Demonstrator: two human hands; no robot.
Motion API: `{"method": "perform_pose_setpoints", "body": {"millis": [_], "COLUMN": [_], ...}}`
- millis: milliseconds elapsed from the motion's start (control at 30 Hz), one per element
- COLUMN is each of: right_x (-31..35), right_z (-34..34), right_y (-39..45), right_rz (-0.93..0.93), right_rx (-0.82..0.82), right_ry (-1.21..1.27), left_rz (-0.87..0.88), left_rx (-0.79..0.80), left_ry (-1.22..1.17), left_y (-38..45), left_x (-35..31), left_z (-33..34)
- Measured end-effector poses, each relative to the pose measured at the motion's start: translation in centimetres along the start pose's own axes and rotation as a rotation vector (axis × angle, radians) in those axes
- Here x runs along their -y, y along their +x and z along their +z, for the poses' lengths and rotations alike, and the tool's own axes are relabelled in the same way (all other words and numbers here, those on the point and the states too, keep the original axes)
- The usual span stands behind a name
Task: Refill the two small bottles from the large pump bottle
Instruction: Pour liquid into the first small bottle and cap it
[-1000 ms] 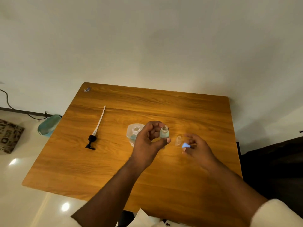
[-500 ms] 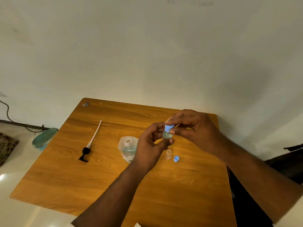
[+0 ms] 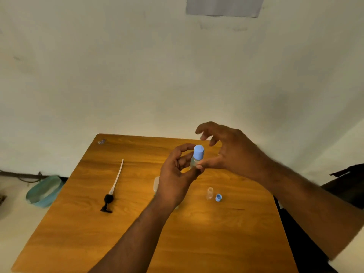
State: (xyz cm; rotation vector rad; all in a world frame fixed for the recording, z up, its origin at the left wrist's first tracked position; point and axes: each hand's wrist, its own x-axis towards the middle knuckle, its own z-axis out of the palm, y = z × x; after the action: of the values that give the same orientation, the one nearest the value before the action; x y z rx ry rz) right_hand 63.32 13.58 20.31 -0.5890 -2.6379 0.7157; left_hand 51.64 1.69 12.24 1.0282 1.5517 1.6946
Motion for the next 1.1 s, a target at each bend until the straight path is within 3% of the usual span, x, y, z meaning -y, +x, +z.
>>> {"method": "perform_pose_setpoints", "body": {"millis": [67, 167, 333, 400, 467, 533, 600, 667, 733, 833, 900, 933, 1000, 1067, 1100], "right_x": [1.1, 2.4, 5.3, 5.6, 6.0, 6.4, 6.6, 7.2, 7.0, 6.9, 6.8, 6.5, 6.4, 6.2, 5.9], "right_z": [-0.5, -0.7, 0.3, -0.4, -1.5, -1.6, -0.3, 0.4, -0.1, -1.7, -1.4, -0.9, 0.0, -0.4, -0.9], "right_y": [0.8, 1.8, 3.3, 3.5, 3.5, 3.5, 3.8, 4.5, 4.8, 4.5, 4.1, 3.8, 3.7, 3.7, 3.8], "right_rz": [0.003, -0.002, 0.271, 0.301, 0.238, 0.174, 0.209, 0.266, 0.258, 0.118, 0.136, 0.145, 0.120, 0.121, 0.116], "right_rx": [0.052, 0.117, -0.068, -0.110, 0.051, 0.238, 0.170, -0.035, -0.136, 0.182, 0.367, 0.340, 0.134, -0.080, -0.106], "right_ry": [0.131, 0.074, -0.598, -0.502, -0.218, -0.153, -0.330, -0.565, -0.548, -0.285, -0.305, -0.426, -0.692, -0.720, -0.675], "left_rz": [0.016, 0.018, 0.035, 0.041, 0.045, 0.051, 0.056, 0.055, 0.052, 0.055, 0.065, 0.071, 0.094, 0.106, 0.105], "left_rx": [0.027, 0.056, 0.086, 0.102, 0.123, 0.143, 0.150, 0.143, 0.142, 0.158, 0.181, 0.184, 0.178, 0.173, 0.171], "left_ry": [0.020, 0.003, 0.025, 0.045, 0.074, 0.074, 0.071, 0.066, 0.058, 0.026, 0.013, 0.011, 0.018, 0.026, 0.020], "left_y": [0.2, 0.5, 0.6, 0.6, 0.6, 0.6, 0.6, 0.6, 0.6, 0.7, 0.8, 0.7, 0.6, 0.4, 0.4], "left_x": [-0.4, -0.6, -0.9, -0.9, -1.1, -1.4, -1.6, -1.7, -1.6, -1.7, -1.7, -1.7, -1.7, -1.6, -1.5], "left_z": [-1.2, -2.4, -3.3, -3.6, -4.1, -4.5, -4.7, -4.7, -4.8, -5.0, -4.7, -4.5, -4.1, -3.9, -3.8]}}
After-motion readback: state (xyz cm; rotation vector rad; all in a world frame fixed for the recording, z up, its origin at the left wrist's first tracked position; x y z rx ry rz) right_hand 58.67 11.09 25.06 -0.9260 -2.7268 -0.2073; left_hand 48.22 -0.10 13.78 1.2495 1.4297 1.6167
